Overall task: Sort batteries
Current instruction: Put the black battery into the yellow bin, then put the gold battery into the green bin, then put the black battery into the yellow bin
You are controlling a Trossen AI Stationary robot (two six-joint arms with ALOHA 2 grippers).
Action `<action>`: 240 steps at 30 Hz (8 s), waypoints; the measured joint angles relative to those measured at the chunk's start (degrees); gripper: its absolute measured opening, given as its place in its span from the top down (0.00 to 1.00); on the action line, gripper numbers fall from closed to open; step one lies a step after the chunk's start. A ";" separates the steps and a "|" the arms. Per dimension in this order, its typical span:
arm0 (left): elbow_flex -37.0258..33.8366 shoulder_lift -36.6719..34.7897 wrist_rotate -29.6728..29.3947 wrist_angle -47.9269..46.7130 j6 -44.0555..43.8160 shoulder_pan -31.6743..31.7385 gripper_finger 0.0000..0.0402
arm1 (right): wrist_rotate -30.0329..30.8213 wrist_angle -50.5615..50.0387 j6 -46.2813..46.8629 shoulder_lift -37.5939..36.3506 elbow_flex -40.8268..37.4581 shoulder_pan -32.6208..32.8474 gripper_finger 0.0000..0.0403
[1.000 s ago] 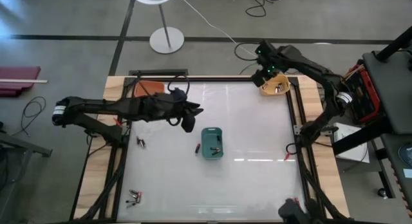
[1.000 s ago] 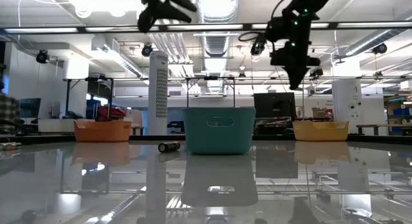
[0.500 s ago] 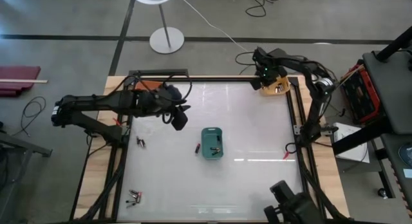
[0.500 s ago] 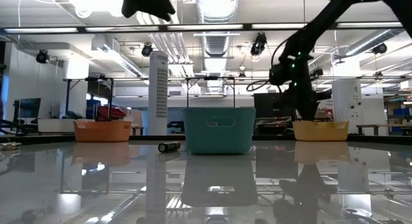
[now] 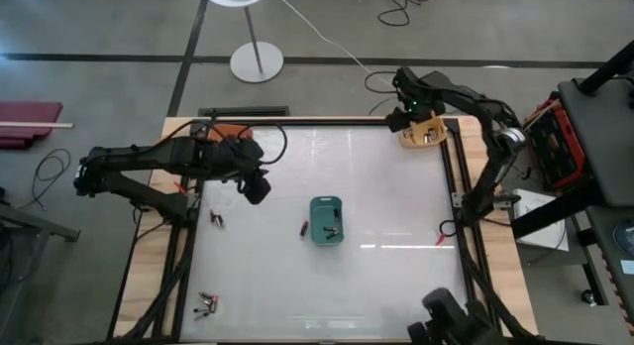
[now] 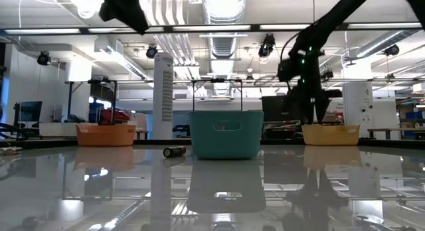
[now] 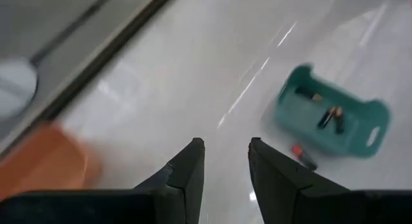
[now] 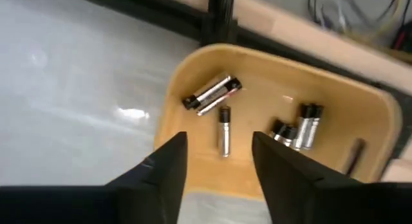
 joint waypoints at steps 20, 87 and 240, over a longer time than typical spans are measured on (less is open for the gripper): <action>-22.68 0.33 28.16 -7.37 -59.01 -5.90 0.74 | -0.02 15.23 5.80 -32.79 -14.40 36.24 0.53; -36.59 14.83 15.80 7.26 -88.72 -5.51 0.83 | 7.36 12.52 9.26 -35.16 -12.08 50.95 0.54; -30.00 17.20 20.52 -9.33 -103.10 -18.32 0.60 | -4.97 21.29 10.37 -36.87 -13.25 49.94 0.50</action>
